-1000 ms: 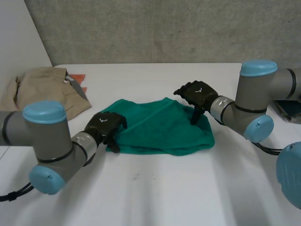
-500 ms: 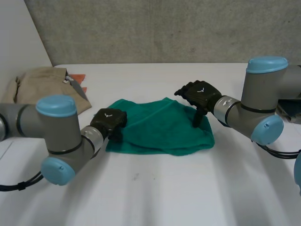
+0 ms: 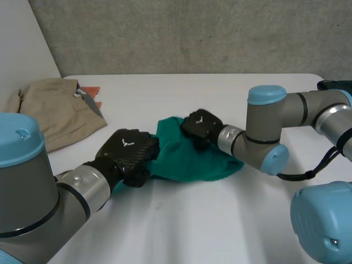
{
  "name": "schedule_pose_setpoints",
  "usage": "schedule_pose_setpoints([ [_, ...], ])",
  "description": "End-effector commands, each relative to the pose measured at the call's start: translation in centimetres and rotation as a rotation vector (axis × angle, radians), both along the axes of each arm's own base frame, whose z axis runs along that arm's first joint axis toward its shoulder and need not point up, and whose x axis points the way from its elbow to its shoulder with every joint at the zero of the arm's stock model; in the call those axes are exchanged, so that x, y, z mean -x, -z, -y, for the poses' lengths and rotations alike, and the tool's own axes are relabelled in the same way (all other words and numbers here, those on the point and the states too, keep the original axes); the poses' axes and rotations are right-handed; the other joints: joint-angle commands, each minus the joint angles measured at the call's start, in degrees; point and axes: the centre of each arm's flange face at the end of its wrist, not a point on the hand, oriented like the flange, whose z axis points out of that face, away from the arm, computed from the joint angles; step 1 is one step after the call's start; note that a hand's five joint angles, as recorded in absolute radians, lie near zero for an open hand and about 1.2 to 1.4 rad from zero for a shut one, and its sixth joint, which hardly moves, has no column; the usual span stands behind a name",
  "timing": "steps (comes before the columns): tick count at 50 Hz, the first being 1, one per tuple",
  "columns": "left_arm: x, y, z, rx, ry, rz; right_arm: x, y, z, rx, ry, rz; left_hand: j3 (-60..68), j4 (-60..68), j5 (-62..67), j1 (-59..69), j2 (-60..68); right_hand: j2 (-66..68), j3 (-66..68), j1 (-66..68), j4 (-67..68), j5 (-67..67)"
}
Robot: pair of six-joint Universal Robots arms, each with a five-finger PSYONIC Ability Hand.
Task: Fold the laundry.
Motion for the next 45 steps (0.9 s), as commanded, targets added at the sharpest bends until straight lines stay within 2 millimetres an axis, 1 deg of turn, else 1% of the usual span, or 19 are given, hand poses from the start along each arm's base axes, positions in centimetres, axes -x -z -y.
schedule_pose_setpoints([
  [1, 0.3, -1.2, 1.7, 0.062, -0.023, -0.036, 2.0, -9.3, 2.0, 0.256, 0.207, 0.145, 11.93, 11.52, 13.93, 14.47, 11.67, 12.8, 12.89, 17.22, 12.63, 15.56],
  [2, 0.3, -1.7, 2.4, 0.086, -0.035, -0.049, 3.2, -11.7, 2.2, 0.305, 0.25, 0.178, 11.93, 11.52, 13.93, 14.47, 11.67, 12.8, 12.89, 17.22, 12.63, 15.56],
  [5, 0.2, -2.6, 3.4, 0.125, -0.053, -0.069, 5.4, -15.1, 2.1, 0.373, 0.303, 0.214, 11.93, 11.52, 13.93, 14.47, 11.67, 12.8, 12.89, 17.22, 12.63, 15.56],
  [6, 0.2, -3.3, 4.0, 0.157, -0.06, -0.082, 6.6, -17.2, 1.4, 0.406, 0.324, 0.227, 11.93, 11.52, 13.93, 14.47, 11.67, 12.8, 12.89, 17.22, 12.63, 15.56],
  [9, 0.4, -4.3, 4.7, 0.208, -0.064, -0.108, 8.5, -19.8, -0.6, 0.422, 0.354, 0.243, 11.93, 11.52, 13.93, 14.47, 11.67, 12.8, 12.89, 17.22, 12.63, 15.56],
  [11, 0.6, -5.2, 5.1, 0.258, -0.065, -0.138, 9.0, -20.0, -1.8, 0.413, 0.358, 0.233, 11.93, 11.52, 13.93, 14.47, 11.67, 12.8, 12.89, 17.22, 12.63, 15.56],
  [14, 0.8, -5.6, 5.4, 0.296, -0.065, -0.163, 10.0, -19.0, -4.3, 0.343, 0.363, 0.174, 11.93, 11.52, 13.93, 14.47, 11.67, 12.8, 12.89, 17.22, 12.63, 15.56],
  [16, 0.9, -5.3, 5.5, 0.299, -0.065, -0.165, 10.5, -18.4, -5.8, 0.288, 0.361, 0.134, 11.93, 11.52, 13.93, 14.47, 11.67, 12.8, 12.89, 17.22, 12.63, 15.56],
  [17, 1.0, -5.0, 5.3, 0.295, -0.06, -0.163, 10.9, -17.7, -7.5, 0.22, 0.352, 0.09, 11.93, 11.52, 13.93, 14.47, 11.67, 12.8, 12.89, 17.22, 12.63, 15.56],
  [19, 1.1, -4.6, 5.2, 0.281, -0.059, -0.155, 11.5, -17.0, -9.1, 0.149, 0.352, 0.042, 11.93, 11.52, 13.93, 14.47, 11.67, 12.8, 12.89, 17.22, 12.63, 15.56],
  [20, 1.1, -4.1, 5.2, 0.272, -0.059, -0.15, 11.7, -16.5, -9.8, 0.108, 0.351, 0.019, 11.93, 11.52, 13.93, 14.47, 11.67, 12.8, 12.89, 17.22, 12.63, 15.56],
  [21, 1.1, -3.3, 5.2, 0.249, -0.056, -0.135, 11.8, -15.0, -10.8, 0.028, 0.342, -0.028, 11.93, 11.52, 13.93, 14.47, 11.67, 12.8, 12.89, 17.22, 12.63, 15.56],
  [24, 1.2, -1.7, 5.2, 0.211, -0.055, -0.11, 11.5, -13.1, -12.2, -0.072, 0.308, -0.093, 11.93, 11.52, 13.93, 14.47, 11.67, 12.8, 12.89, 17.22, 12.63, 15.56],
  [25, 1.2, -0.9, 5.4, 0.191, -0.055, -0.099, 11.0, -12.1, -12.5, -0.104, 0.294, -0.119, 11.93, 11.52, 13.93, 14.47, 11.67, -1.46, -1.37, 2.96, -1.63, 1.3],
  [27, 1.3, -0.3, 5.5, 0.177, -0.055, -0.089, 10.7, -11.2, -12.2, -0.118, 0.296, -0.134, 11.93, 11.52, 13.93, 14.47, 11.67, -29.4, -29.31, -24.98, -29.57, -26.64],
  [28, 1.3, -0.1, 5.5, 0.171, -0.055, -0.085, 10.6, -11.0, -11.8, -0.119, 0.304, -0.139, 11.93, 11.52, 13.93, 14.47, 11.67, -35.69, -35.6, -31.27, -35.86, -32.93],
  [33, 1.3, 0.6, 5.7, 0.156, -0.057, -0.064, 11.3, -11.7, -8.8, -0.036, 0.414, -0.119, 11.93, 11.52, 13.93, 14.47, 11.67, -51.03, -50.94, -46.61, -51.2, -48.27],
  [40, 1.2, 0.5, 5.4, 0.164, -0.05, -0.05, 13.2, -12.3, -6.8, -0.005, 0.471, -0.146, 11.93, 11.52, 13.93, 14.47, 11.67, -50.9, -50.8, -46.47, -51.07, -48.13],
  [45, 1.2, 0.5, 5.3, 0.167, -0.048, -0.05, 15.3, -11.3, -7.1, -0.042, 0.481, -0.294, 11.93, 11.52, 13.93, 14.47, 11.67, -49.55, -49.46, -45.13, -49.72, -46.79],
])
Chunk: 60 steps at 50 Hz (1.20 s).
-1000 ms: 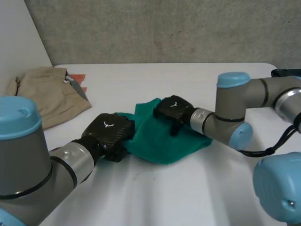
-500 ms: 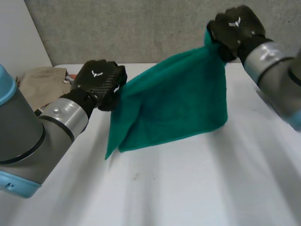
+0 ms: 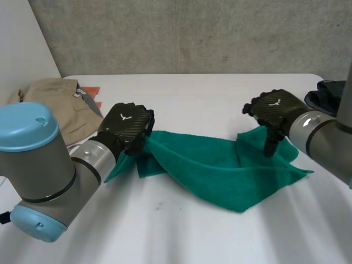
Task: Fold the laundry.
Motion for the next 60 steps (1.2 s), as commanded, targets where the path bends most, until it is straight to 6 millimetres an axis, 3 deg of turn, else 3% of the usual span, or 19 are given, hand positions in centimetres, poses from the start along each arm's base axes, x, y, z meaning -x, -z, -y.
schedule_pose_setpoints([
  [1, 0.0, -0.3, -0.1, 0.012, 0.003, -0.002, 2.9, 0.9, 0.0, -0.07, 0.031, -0.163, 11.68, 11.28, 12.26, 14.47, 11.47, 0.87, 1.61, 0.2, 1.56, 2.76],
  [6, 0.2, -0.1, 0.2, 0.01, 0.003, 0.0, 4.7, 2.2, -1.2, -0.146, 0.073, -0.157, 11.68, 11.28, 12.26, 14.47, 11.47, 5.08, 5.82, 4.41, 5.77, 6.97],
  [14, 0.3, -0.3, 0.7, 0.02, 0.0, -0.006, 7.9, 6.7, -0.5, -0.164, 0.192, -0.093, 11.68, 11.28, 12.26, 14.47, 11.47, 8.75, 9.49, 8.08, 9.45, 10.65],
  [19, 0.2, 0.2, 0.9, 0.01, -0.005, 0.0, 8.3, 7.9, 0.8, -0.073, 0.189, -0.057, 11.68, 11.28, 12.26, 14.47, 11.47, 11.96, 12.71, 11.3, 12.66, 13.86],
  [25, 0.1, 0.4, 0.8, 0.0, -0.006, 0.005, 8.5, 10.7, 2.2, -0.12, 0.188, -0.05, 11.68, 11.28, 12.26, 14.47, 11.47, 17.68, 18.42, 17.01, 18.37, 19.57],
  [29, 0.1, 0.5, 0.8, -0.005, -0.008, 0.006, 8.3, 11.8, 2.9, -0.142, 0.191, -0.059, 11.68, 11.28, 12.26, 14.47, 11.47, 32.77, 33.51, 32.1, 33.46, 34.66],
  [30, 0.0, 0.5, 0.7, -0.006, -0.008, 0.007, 8.2, 11.8, 3.1, -0.138, 0.188, -0.054, 11.68, 11.28, 12.26, 14.47, 11.47, 52.82, 53.56, 52.15, 53.51, 54.71],
  [31, 0.0, 0.5, 0.7, -0.005, -0.008, 0.006, 8.2, 11.7, 3.1, -0.133, 0.187, -0.053, 11.68, 11.28, 12.26, 14.47, 11.47, 62.17, 62.92, 61.51, 62.87, 64.07],
  [35, 0.1, 0.1, 0.6, 0.004, -0.005, 0.0, 8.3, 11.3, 3.5, -0.105, 0.195, -0.053, 11.68, 11.28, 12.26, 14.47, 11.47, 62.71, 63.46, 62.05, 63.41, 64.61],
  [37, 0.1, -0.2, 0.6, 0.011, -0.005, -0.004, 8.4, 10.7, 3.7, -0.087, 0.201, -0.051, 11.68, 11.28, 12.26, 14.47, 11.47, 62.71, 63.46, 62.05, 63.41, 64.61],
  [40, -0.1, -2.1, 0.3, 0.044, -0.005, -0.022, 8.7, 6.2, 3.8, 0.033, 0.212, -0.028, 11.68, 11.28, 12.26, 14.47, 11.47, 62.71, 63.46, 62.05, 63.41, 64.61],
  [41, -0.2, -2.8, 0.0, 0.057, -0.004, -0.028, 8.9, 3.1, 3.3, 0.108, 0.214, -0.023, 11.68, 11.28, 12.26, 14.47, 11.47, 62.71, 63.46, 62.05, 63.41, 64.61],
  [42, -0.7, -4.7, -0.4, 0.09, -0.008, -0.044, 9.1, 1.6, 3.0, 0.142, 0.219, -0.023, 11.68, 11.28, 12.26, 14.47, 11.47, 62.71, 63.46, 62.05, 63.41, 64.61],
  [44, -1.1, -6.3, -0.8, 0.121, -0.013, -0.059, 9.3, -1.3, 2.3, 0.194, 0.218, -0.019, 11.68, 11.28, 12.26, 14.47, 11.47, 62.71, 63.46, 62.05, 63.41, 64.61],
  [45, -1.4, -7.4, -1.0, 0.143, -0.019, -0.07, 9.4, -3.9, 1.4, 0.229, 0.217, -0.014, 11.68, 11.28, 12.26, 14.47, 11.47, 62.71, 63.46, 62.05, 63.41, 64.61],
  [49, -2.8, -12.3, -2.7, 0.237, -0.031, -0.118, 9.3, -8.4, -0.7, 0.255, 0.193, -0.035, 11.68, 11.28, 12.26, 14.47, 11.47, 62.71, 63.46, 62.05, 63.41, 64.61],
  [54, -3.8, -14.6, -4.6, 0.251, -0.028, -0.122, 9.1, -10.8, -2.1, 0.258, 0.135, -0.1, 11.68, 11.28, 12.26, 14.47, 11.47, 62.71, 63.46, 62.05, 63.41, 64.61],
  [60, -3.7, -12.6, -4.4, 0.177, -0.026, -0.052, 8.9, -9.9, -2.4, 0.23, 0.095, -0.201, 11.68, 11.28, 12.26, 14.47, 11.47, 62.71, 63.46, 62.05, 63.41, 64.61],
])
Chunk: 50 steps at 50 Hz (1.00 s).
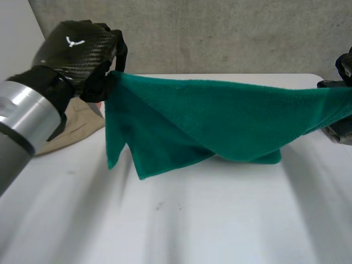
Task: Fold the laundry.
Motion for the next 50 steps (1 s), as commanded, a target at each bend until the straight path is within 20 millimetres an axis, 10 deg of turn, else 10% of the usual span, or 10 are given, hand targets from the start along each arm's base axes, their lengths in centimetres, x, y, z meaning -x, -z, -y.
schedule_pose_setpoints([
  [1, 0.2, 2.7, 0.4, -0.099, -0.002, 0.105, -0.4, 1.2, -0.2, -0.068, -0.046, -0.144, 11.67, 11.27, 12.26, 14.47, 11.47, 12.7, 12.0, 15.72, 11.47, 13.78],
  [7, 2.2, 8.8, 4.4, -0.187, 0.0, 0.299, -4.1, 6.9, 2.5, -0.235, -0.106, -0.235, 11.67, 11.27, 12.26, 14.47, 11.47, 12.7, 12.0, 15.72, 11.47, 13.78],
  [14, 5.3, 12.2, 11.4, -0.131, -0.04, 0.385, -6.7, 8.2, 7.7, -0.063, -0.044, -0.24, 11.67, 11.27, 12.26, 14.47, 11.47, 12.7, 12.0, 15.72, 11.47, 13.78],
  [20, 7.8, 4.8, 17.0, 0.266, -0.118, 0.191, -8.9, 2.9, 14.5, 0.5, 0.008, -0.086, 11.67, 11.27, 12.26, 14.47, 11.47, 12.7, 12.0, 15.72, 11.47, 13.78],
  [26, 7.6, -3.7, 18.2, 0.671, -0.214, -0.057, -10.1, -3.8, 15.5, 1.016, -0.003, 0.062, 11.67, 11.27, 12.26, 14.47, 11.47, 12.7, 12.0, 15.72, 11.47, 13.78],
  [30, 6.7, -6.5, 17.4, 0.753, -0.253, -0.127, -10.4, -4.1, 15.1, 1.018, -0.036, 0.134, 11.67, 11.27, 12.26, 14.47, 11.47, 12.7, 12.0, 15.72, 11.47, 13.78],
  [40, 5.3, 1.4, 15.3, 0.471, -0.213, -0.004, -9.9, 0.6, 13.4, 0.683, -0.092, 0.213, 11.67, 11.27, 12.26, 14.47, 11.47, 12.7, 12.0, 15.72, 11.47, 13.78],
  [50, 3.1, 15.0, 9.2, 0.065, -0.141, 0.243, -8.6, 13.6, 9.1, 0.068, -0.112, 0.129, 11.67, 11.27, 12.26, 14.47, 11.47, 12.7, 12.0, 15.72, 11.47, 13.78],
])
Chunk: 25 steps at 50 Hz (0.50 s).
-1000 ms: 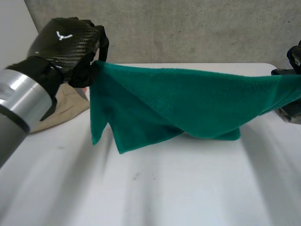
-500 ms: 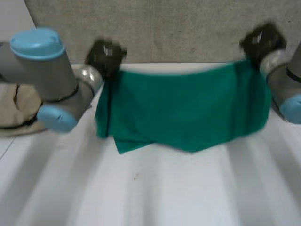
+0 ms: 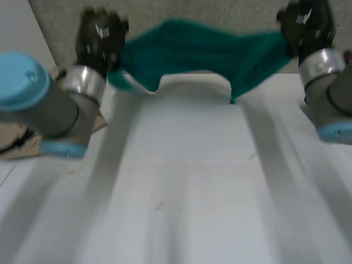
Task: Fold the laundry.
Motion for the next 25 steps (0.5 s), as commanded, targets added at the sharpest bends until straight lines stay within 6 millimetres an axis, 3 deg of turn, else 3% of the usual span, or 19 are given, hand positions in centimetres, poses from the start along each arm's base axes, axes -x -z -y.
schedule_pose_setpoints([
  [1, -1.8, 9.1, -4.7, -0.295, 0.012, 0.15, 1.2, 9.3, -4.2, -0.434, -0.035, -0.104, 11.54, 11.23, 12.26, 14.47, 11.35, 12.7, 11.82, 15.72, 11.25, 13.78],
  [4, -2.4, 11.5, -6.3, -0.383, 0.02, 0.196, 1.8, 11.8, -5.9, -0.552, -0.033, -0.13, 11.54, 11.23, 12.26, 14.47, 11.35, 12.7, 11.82, 15.72, 11.25, 13.78],
  [8, -2.7, 13.3, -7.6, -0.448, 0.049, 0.231, 3.8, 13.7, -6.4, -0.633, 0.015, -0.134, 11.54, 11.23, 12.26, 14.47, 11.35, 12.7, 11.82, 15.72, 11.25, 13.78],
  [12, -2.8, 13.6, -7.7, -0.459, 0.093, 0.233, 5.1, 13.5, -6.9, -0.647, 0.043, -0.124, 11.54, 11.23, 12.26, 14.47, 11.35, 12.7, 11.82, 15.72, 11.25, 13.78],
  [15, -3.0, 13.4, -7.1, -0.458, 0.108, 0.227, 5.4, 13.6, -6.9, -0.651, 0.045, -0.119, -1.67, -1.99, -0.96, 1.25, -1.87, 12.7, 11.82, 15.72, 11.25, 13.78],
  [16, -3.5, 13.5, -6.6, -0.463, 0.11, 0.224, 5.7, 13.6, -6.8, -0.651, 0.051, -0.112, -15.54, -15.86, -14.83, -12.62, -15.74, 12.7, 11.82, 15.72, 11.25, 13.78],
  [19, -4.2, 13.7, -6.1, -0.475, 0.12, 0.221, 6.2, 13.6, -6.4, -0.653, 0.066, -0.091, -41.35, -41.66, -40.63, -38.42, -41.54, 12.7, 11.82, 15.72, 11.25, 13.78],
  [25, -7.2, 13.5, -5.1, -0.567, 0.094, 0.182, 7.1, 13.3, -5.6, -0.651, 0.093, -0.045, -48.8, -49.11, -48.09, -45.88, -49.0, 12.7, 11.82, 15.72, 11.25, 13.78],
])
